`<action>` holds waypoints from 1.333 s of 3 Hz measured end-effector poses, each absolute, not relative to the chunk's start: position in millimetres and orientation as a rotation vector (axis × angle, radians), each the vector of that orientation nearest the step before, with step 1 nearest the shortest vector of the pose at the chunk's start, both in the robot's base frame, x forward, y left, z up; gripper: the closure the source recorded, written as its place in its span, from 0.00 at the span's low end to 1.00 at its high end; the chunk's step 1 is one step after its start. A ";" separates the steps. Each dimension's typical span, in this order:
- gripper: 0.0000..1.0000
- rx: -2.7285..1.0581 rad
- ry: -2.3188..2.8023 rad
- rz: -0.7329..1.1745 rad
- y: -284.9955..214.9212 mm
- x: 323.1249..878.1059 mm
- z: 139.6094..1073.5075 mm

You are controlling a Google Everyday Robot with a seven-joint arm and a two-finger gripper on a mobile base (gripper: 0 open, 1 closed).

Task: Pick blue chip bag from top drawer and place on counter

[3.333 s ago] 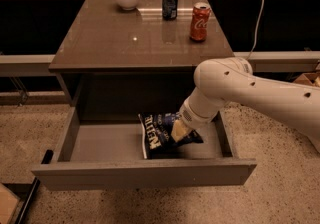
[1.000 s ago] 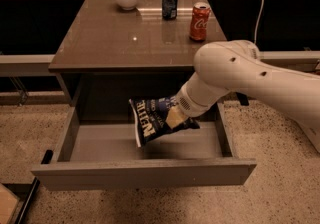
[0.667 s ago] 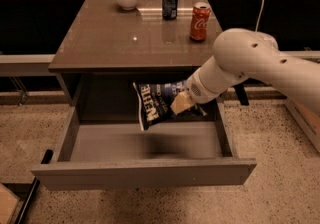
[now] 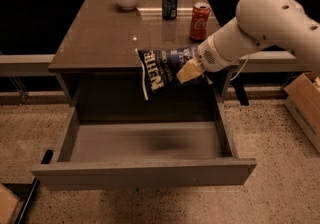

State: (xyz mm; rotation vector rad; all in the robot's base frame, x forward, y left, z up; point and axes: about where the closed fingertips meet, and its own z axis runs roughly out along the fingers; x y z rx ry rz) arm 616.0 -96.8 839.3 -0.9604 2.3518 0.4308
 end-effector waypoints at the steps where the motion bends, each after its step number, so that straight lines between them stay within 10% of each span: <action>1: 1.00 -1.013 2.281 0.355 -81.4 633.8 885.6; 4: 1.00 -0.878 2.078 0.284 -19.3 763.3 894.6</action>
Offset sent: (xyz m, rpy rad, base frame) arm 0.1103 0.0776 0.0979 -0.0068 -0.3237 -0.0098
